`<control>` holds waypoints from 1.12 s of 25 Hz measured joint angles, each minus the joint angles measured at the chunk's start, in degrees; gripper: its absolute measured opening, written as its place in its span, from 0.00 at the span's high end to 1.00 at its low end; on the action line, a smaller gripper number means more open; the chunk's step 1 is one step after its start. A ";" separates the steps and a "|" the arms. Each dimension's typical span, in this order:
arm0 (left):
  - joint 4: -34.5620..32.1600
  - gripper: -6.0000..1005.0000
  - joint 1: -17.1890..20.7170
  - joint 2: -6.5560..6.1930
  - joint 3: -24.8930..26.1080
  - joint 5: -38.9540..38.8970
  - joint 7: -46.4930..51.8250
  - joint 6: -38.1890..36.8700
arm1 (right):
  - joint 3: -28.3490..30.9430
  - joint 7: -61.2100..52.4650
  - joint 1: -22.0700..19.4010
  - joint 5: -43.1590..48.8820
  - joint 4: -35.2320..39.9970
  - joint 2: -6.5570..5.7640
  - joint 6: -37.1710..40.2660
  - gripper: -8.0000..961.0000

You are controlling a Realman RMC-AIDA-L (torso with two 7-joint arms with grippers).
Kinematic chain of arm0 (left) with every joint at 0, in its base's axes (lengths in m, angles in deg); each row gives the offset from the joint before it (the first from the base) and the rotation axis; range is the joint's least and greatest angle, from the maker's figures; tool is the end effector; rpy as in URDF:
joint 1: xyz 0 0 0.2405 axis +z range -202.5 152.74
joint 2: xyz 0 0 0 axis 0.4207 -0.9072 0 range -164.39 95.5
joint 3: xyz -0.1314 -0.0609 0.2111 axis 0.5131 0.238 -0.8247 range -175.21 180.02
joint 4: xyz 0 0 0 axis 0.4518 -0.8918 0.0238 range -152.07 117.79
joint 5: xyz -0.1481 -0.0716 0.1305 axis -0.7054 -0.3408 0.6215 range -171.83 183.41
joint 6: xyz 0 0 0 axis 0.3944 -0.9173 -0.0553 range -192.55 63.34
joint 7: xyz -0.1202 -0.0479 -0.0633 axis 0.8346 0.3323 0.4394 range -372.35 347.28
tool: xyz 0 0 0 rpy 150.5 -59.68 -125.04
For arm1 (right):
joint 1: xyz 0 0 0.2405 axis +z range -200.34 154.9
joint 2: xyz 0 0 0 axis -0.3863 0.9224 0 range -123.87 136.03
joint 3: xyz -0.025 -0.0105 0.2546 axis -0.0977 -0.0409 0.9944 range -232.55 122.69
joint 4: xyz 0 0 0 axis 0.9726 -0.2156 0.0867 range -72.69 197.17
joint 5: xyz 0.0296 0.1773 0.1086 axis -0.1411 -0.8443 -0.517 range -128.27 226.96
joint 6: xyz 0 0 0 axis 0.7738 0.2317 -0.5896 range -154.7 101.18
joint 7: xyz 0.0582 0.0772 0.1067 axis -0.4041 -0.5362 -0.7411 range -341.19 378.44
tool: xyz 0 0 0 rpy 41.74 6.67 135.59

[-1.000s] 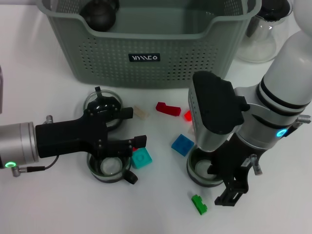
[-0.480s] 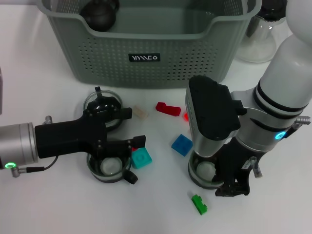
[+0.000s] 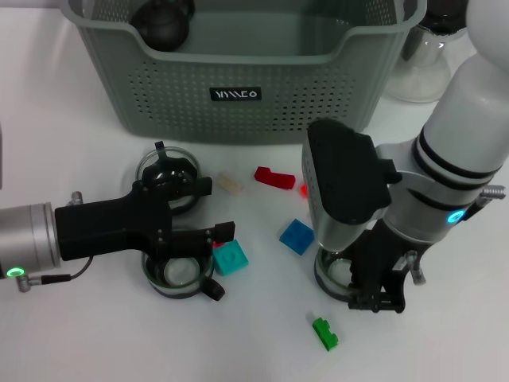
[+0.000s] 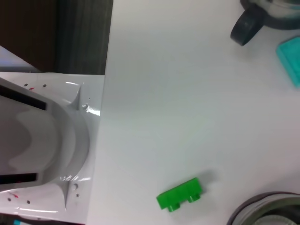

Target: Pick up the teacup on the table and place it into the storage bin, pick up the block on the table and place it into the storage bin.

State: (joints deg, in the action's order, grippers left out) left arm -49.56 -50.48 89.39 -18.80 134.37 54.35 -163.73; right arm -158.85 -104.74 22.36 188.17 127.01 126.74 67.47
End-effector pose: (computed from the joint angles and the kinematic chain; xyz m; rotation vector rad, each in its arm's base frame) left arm -0.2887 0.2635 -0.0302 -2.7275 -0.6866 -0.8637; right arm 0.1456 0.2984 -0.0900 2.8130 -0.0027 0.9000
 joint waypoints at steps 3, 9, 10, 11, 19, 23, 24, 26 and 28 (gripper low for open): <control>0.00 0.13 0.05 0.00 0.03 0.00 0.00 0.01 | 2.00 0.14 0.02 -0.18 1.55 -0.20 1.76 0.89; -0.01 0.13 0.05 0.00 0.03 0.00 0.09 -0.01 | 10.04 2.08 1.06 -0.55 3.21 -0.34 7.34 0.93; -0.01 0.13 0.04 0.00 0.02 0.00 0.08 -0.01 | 11.29 2.39 1.23 -0.46 3.33 -0.40 7.84 0.93; -0.01 0.13 0.04 0.00 0.03 0.00 0.03 -0.02 | 12.56 2.80 1.36 -0.28 3.38 -0.43 8.29 0.93; -0.20 0.13 0.02 -0.04 0.02 0.00 0.12 -0.19 | 24.64 4.63 4.12 0.58 7.81 -0.75 14.35 0.93; -0.22 0.13 0.13 -0.08 0.12 0.00 0.05 -0.27 | 35.38 6.09 7.51 -4.67 10.49 -1.13 17.89 0.92; -0.19 0.13 0.14 -0.08 0.12 0.00 0.04 -0.26 | 38.41 6.44 8.75 -6.75 10.21 -1.43 18.32 0.92; -0.17 0.13 0.17 -0.09 0.11 0.00 0.03 -0.22 | 43.88 6.88 11.05 -11.12 8.97 -2.05 17.85 0.92; -0.23 0.13 0.20 -0.09 0.12 0.00 0.02 -0.31 | 48.56 6.71 13.04 -13.76 7.73 -2.66 15.92 0.92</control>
State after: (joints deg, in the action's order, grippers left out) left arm -49.79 -50.28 89.30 -18.68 134.38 54.37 -164.04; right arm -110.29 -98.04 35.40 174.41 134.74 124.08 83.40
